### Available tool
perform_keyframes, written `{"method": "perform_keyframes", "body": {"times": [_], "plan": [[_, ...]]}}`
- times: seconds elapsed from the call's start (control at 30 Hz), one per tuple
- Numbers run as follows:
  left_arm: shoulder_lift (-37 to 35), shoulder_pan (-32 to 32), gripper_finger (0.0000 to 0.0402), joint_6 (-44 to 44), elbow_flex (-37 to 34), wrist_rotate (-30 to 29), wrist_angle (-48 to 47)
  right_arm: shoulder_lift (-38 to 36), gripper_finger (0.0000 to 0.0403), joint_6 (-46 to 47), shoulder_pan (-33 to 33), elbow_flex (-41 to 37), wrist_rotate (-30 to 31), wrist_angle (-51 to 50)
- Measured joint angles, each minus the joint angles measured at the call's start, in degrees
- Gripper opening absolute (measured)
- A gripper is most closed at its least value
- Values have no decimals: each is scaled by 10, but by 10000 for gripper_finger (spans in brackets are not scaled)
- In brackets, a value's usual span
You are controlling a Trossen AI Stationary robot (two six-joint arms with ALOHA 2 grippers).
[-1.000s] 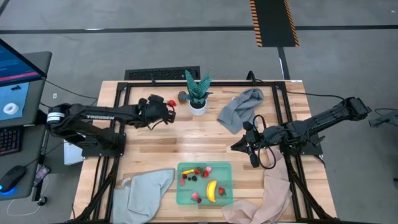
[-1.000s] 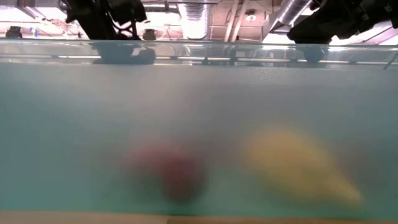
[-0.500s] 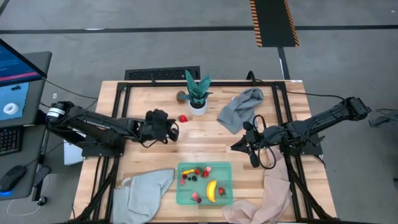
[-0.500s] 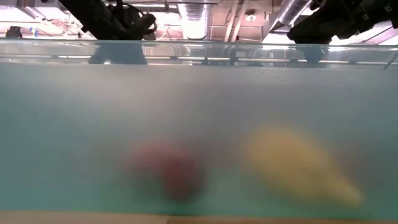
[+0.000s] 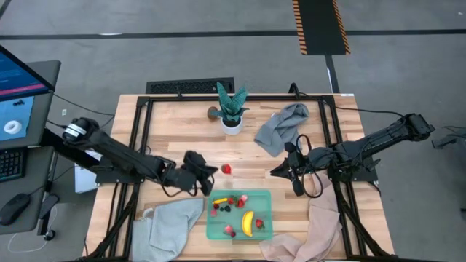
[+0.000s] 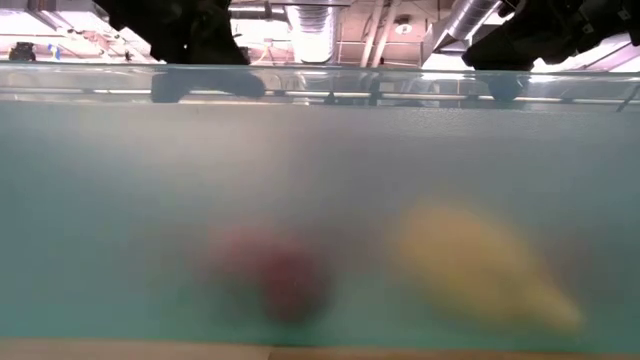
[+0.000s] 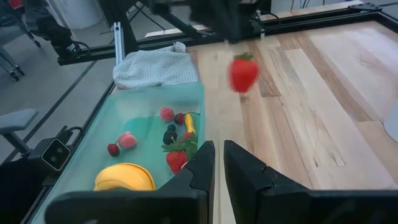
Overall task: Pick and placing Produce into tupperware
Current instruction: Put the red strawberry into the green bin
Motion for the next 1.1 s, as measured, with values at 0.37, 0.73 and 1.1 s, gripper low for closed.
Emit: {"method": "perform_keyframes", "body": {"times": [0.37,0.73,1.1], "plan": [[94,-77,0,13,34,17,98,0,59,0,0,0,0,-3],[187,-114,0,46,120,35,80,0,59,0,0,0,0,-3],[212,-119,0,46,128,48,76,0,59,0,0,0,0,-3]]}}
